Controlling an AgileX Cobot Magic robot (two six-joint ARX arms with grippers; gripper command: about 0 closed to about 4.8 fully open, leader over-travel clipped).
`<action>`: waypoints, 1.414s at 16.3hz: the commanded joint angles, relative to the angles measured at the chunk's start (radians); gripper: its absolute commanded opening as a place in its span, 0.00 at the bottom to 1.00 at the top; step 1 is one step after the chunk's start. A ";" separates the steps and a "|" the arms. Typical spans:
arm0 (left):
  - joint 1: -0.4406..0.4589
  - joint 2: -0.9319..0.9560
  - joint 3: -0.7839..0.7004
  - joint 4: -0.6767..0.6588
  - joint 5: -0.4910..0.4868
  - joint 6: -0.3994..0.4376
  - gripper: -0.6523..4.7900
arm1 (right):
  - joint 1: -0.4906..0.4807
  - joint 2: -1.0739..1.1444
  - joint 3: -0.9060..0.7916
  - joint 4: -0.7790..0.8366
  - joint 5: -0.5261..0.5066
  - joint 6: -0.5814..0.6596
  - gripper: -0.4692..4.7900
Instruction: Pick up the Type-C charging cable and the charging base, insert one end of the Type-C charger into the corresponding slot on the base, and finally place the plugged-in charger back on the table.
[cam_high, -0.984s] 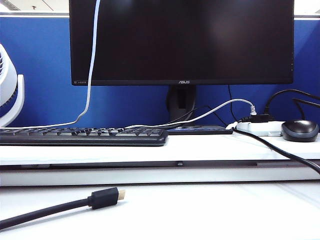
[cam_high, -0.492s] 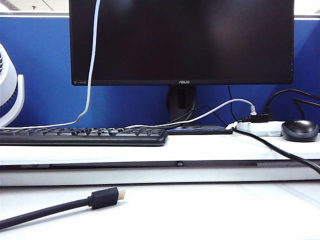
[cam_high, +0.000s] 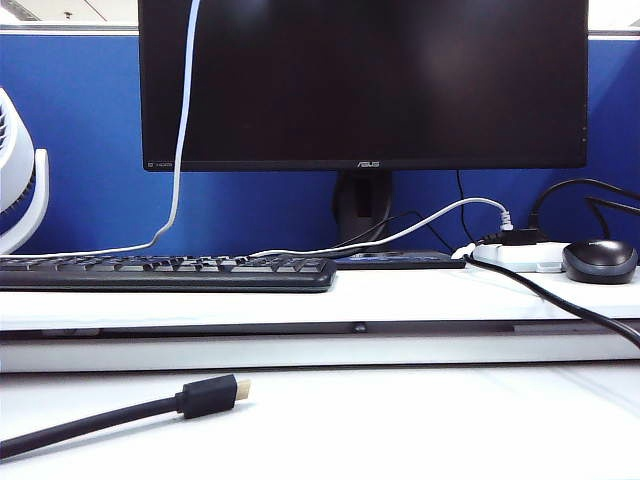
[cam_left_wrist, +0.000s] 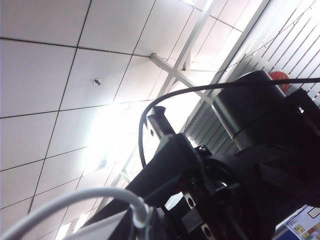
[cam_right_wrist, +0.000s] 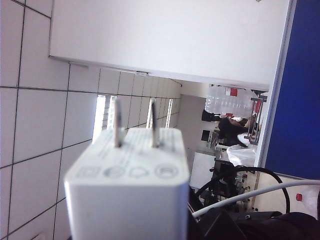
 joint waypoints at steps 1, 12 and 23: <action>0.005 0.005 0.002 -0.024 -0.105 0.020 0.11 | 0.008 -0.013 0.008 0.031 0.005 -0.026 0.08; 0.005 0.005 0.002 -0.082 -0.127 0.202 0.11 | 0.010 -0.016 0.008 0.019 0.008 0.015 0.08; 0.005 0.005 0.002 -0.128 -0.235 0.237 0.11 | 0.042 -0.001 0.007 0.006 -0.079 -0.057 0.08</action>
